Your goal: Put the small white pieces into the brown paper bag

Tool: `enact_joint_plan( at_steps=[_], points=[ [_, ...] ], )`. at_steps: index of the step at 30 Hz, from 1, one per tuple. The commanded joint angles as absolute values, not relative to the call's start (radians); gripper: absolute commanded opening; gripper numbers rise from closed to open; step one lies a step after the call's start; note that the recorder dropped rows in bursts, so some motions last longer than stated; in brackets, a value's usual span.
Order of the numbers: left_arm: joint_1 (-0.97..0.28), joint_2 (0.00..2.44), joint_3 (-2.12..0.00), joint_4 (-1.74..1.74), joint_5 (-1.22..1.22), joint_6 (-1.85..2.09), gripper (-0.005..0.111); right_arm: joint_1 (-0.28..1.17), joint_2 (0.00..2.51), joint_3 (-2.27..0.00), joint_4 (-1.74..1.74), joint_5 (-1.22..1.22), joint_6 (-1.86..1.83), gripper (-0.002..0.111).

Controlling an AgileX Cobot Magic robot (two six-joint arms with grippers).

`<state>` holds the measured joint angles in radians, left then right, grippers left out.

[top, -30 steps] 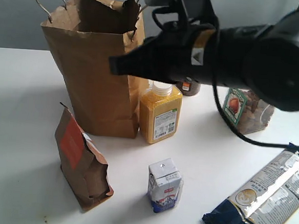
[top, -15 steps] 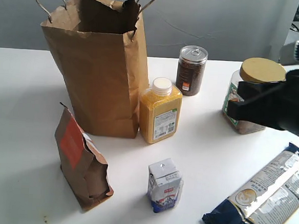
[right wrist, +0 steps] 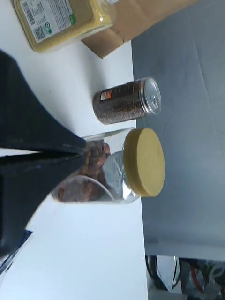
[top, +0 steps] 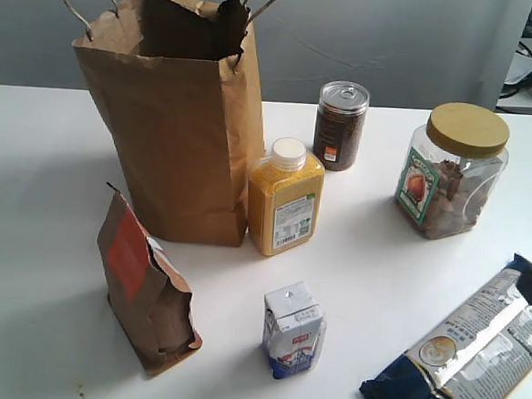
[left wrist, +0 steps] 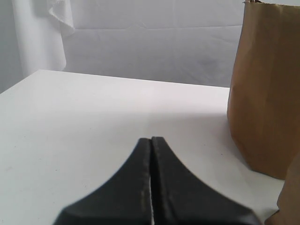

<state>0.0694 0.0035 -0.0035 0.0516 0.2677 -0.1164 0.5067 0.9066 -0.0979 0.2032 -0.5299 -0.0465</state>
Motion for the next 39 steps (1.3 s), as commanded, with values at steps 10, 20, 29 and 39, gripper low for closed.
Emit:
enact_joint_plan(
  at_steps=[10,20,29,39],
  points=[
    [0.065,0.000,0.000,0.044,0.265,-0.120,0.000,0.497,0.511,0.000,0.266,-0.483,-0.183,0.000],
    [0.065,0.000,0.000,0.044,0.265,-0.120,0.000,0.469,0.191,0.000,0.130,-0.184,-0.176,0.000],
    [0.065,0.000,0.000,0.044,0.259,-0.122,0.000,0.264,0.000,0.000,0.057,0.079,-0.036,0.000],
    [0.065,0.000,0.000,0.044,0.259,-0.120,0.000,0.259,0.000,0.000,0.097,0.091,-0.053,0.000]
  ],
)
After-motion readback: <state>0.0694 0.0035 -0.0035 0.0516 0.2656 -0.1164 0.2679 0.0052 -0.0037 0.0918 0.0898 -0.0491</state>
